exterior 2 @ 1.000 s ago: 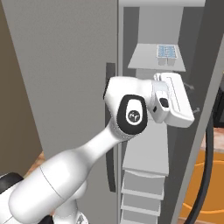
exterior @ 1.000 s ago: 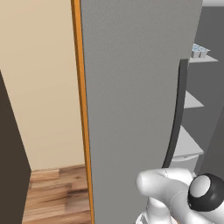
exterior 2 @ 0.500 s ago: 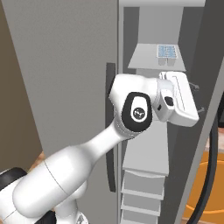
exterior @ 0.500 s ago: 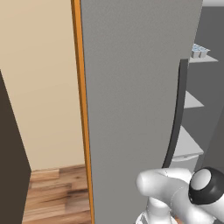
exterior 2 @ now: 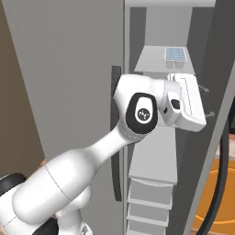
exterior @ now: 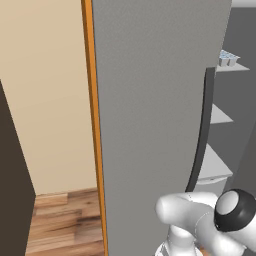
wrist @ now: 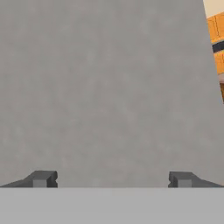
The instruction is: Open the freezer door, pick up the ice cube tray from the freezer, and place it on the dining counter.
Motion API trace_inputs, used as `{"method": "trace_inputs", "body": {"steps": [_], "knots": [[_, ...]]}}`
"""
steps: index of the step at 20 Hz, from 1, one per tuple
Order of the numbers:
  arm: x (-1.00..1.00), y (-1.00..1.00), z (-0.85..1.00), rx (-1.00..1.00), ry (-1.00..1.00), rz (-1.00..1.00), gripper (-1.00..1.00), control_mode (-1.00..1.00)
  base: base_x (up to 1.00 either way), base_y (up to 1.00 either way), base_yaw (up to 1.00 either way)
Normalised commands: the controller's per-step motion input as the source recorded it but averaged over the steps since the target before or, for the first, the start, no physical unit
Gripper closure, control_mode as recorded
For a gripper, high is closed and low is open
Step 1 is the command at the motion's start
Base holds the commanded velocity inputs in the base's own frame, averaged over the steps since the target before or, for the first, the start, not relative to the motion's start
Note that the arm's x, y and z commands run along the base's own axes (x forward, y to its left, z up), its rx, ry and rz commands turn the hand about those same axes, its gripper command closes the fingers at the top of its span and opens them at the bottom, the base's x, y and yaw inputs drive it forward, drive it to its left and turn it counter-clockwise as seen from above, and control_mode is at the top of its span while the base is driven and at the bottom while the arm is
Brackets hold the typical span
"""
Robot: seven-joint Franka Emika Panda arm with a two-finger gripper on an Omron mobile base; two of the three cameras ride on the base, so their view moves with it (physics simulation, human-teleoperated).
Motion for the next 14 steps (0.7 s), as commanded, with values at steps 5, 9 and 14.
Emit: {"method": "trace_inputs", "body": {"steps": [5, 9, 14], "knots": [[-0.25, 0.35, 0.0, -0.01, 0.0, 0.04, -1.0, -1.0, 0.0, 0.0, 0.0], [-0.31, 0.75, 0.0, -0.01, 0.0, 0.14, -1.0, -1.0, 0.0, 0.0, 0.0], [-0.06, 0.67, 0.08, 0.0, 0.0, 0.17, -1.0, -1.0, 0.0, 0.0, 0.0]]}}
